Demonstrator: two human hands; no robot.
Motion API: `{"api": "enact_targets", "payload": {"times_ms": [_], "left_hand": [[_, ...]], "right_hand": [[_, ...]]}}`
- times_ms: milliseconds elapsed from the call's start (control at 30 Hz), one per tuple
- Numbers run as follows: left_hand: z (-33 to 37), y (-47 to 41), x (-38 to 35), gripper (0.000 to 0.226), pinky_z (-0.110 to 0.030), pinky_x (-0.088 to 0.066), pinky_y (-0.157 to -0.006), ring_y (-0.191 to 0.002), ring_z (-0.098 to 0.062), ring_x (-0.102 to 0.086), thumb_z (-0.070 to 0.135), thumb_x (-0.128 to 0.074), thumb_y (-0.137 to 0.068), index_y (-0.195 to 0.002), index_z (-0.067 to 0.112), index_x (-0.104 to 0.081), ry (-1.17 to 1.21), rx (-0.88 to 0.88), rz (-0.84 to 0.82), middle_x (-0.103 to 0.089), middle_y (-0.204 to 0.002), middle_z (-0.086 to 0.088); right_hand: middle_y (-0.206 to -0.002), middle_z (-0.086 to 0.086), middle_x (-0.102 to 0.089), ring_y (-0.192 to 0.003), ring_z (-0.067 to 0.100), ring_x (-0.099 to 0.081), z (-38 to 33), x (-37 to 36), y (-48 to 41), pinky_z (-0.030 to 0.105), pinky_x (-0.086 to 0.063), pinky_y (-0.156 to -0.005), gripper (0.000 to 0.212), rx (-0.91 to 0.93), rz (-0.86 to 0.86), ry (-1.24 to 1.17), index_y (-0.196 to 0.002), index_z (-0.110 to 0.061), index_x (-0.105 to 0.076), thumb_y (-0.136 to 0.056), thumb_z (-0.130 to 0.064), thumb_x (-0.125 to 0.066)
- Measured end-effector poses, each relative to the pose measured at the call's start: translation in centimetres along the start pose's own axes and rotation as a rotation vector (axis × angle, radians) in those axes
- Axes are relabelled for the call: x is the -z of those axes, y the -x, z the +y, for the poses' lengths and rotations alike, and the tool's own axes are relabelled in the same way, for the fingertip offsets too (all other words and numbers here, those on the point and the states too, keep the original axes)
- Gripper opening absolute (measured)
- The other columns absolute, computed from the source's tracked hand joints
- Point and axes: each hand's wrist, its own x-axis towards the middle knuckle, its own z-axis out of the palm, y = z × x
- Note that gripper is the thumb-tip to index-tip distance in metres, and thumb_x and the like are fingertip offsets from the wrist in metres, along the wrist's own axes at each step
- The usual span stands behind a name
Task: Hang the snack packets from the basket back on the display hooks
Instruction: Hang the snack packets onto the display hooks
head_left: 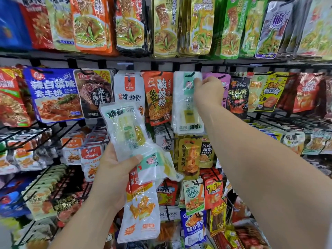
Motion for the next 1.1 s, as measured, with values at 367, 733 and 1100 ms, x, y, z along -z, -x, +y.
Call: {"api": "enact_targets", "payload": {"times_ms": [367,733,1100], "left_hand": [[-0.8,1.4,0.4,0.051,-0.043,-0.065,-0.065,-0.091,-0.03,-0.079,-0.016,-0.062,-0.092,-0.119,0.027,-0.065,-0.045,0.045,0.002,-0.08,-0.105,-0.006],[-3.2,3.3,-1.2,0.049,-0.039,-0.063,-0.061,-0.085,-0.028,-0.079,-0.019,-0.06,-0.092,-0.114,0.024,-0.066,-0.094,0.058,-0.024,-0.08,-0.101,-0.008],[-4.7,4.1,-2.3,0.048,-0.036,-0.064,-0.064,-0.087,-0.022,-0.079,-0.013,-0.063,-0.094,-0.114,0.03,-0.066,-0.133,0.07,0.012,-0.081,-0.101,0.0]], "right_hand": [[-0.113,-0.006,-0.051,-0.101,0.013,-0.052,2.6,4.0,8.8,0.032,-0.047,-0.093,0.042,0.386,-0.026,0.014,-0.12,-0.02,-0.056,-0.09,-0.046,-0.07],[-0.164,-0.029,-0.016,-0.152,-0.001,-0.022,9.0,7.5,20.7,0.048,-0.033,-0.123,0.137,0.196,-1.006,-0.092,-0.156,-0.061,-0.004,-0.051,-0.069,-0.092],[-0.143,-0.019,-0.053,-0.128,0.007,-0.054,10.3,9.2,21.6,0.041,-0.049,-0.107,0.111,0.18,-0.894,0.132,-0.15,-0.039,-0.04,-0.056,-0.075,-0.085]]}}
